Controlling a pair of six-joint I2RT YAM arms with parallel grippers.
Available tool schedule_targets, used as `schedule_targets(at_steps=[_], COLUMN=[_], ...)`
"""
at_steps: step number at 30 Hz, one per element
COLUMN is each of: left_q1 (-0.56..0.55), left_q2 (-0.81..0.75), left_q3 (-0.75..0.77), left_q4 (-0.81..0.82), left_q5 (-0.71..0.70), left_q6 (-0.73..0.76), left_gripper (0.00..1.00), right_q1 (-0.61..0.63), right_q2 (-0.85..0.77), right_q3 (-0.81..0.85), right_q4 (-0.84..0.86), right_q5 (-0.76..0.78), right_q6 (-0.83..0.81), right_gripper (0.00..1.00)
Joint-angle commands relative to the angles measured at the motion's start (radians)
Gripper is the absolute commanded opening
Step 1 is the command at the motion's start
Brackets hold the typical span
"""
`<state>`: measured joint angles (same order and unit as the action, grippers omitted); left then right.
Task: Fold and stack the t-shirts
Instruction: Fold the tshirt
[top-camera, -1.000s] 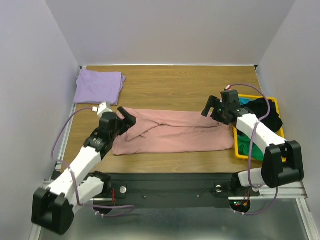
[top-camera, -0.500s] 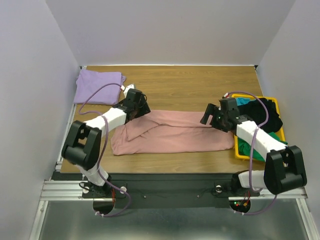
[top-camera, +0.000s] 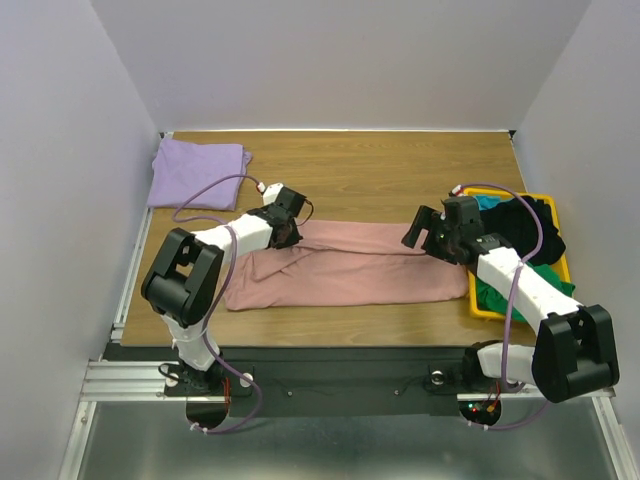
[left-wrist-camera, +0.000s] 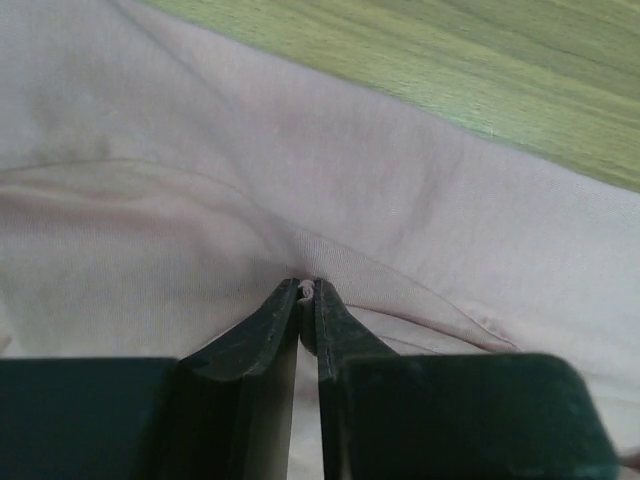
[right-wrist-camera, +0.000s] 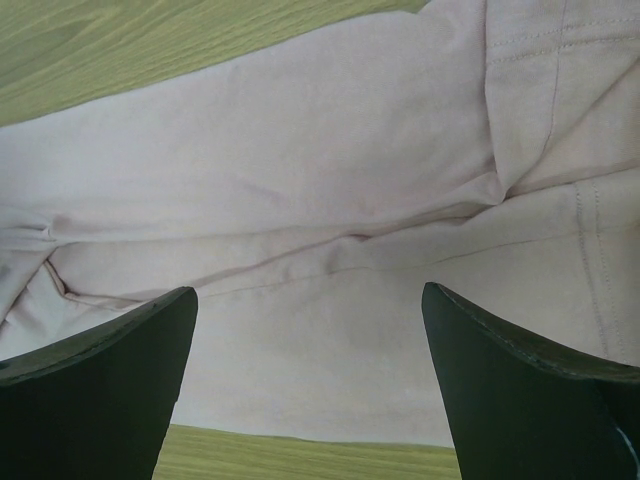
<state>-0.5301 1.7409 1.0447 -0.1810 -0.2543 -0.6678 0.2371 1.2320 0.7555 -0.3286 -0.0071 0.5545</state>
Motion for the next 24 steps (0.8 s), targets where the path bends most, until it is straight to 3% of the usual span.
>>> schedule_targets(at_steps=[1, 12, 18, 23, 24], left_q1=[-0.050, -0.179, -0.264, -0.321, -0.344], left_q2=[-0.040, -0.063, -0.073, -0.076, -0.083], left_q3=[0.063, 0.094, 0.081, 0.048, 0.035], left_q4=[-0.074, -0.238, -0.299, -0.314, -0.327], left_q5=[-0.098, -0.178, -0.191, -0.128, -0.125], left_q6=[-0.027, -0.151, -0.262, -0.302, -0.320], left_gripper=[0.18, 0.19, 0.25, 0.45, 0.62], right_q1=[0.004, 0.004, 0.004, 0.004, 0.004], right_q2=[-0.022, -0.028, -0.028, -0.032, -0.032], right_q3=[0.002, -0.010, -0.019, -0.030, -0.033], right_q4=[0.023, 0.016, 0.016, 0.014, 0.014], right_q5=[0.030, 0.022, 0.015, 0.013, 0.015], right_q6=[0.010, 0.013, 0.015, 0.018, 0.016], right_gripper=[1.00, 1.00, 1.00, 1.00, 1.00])
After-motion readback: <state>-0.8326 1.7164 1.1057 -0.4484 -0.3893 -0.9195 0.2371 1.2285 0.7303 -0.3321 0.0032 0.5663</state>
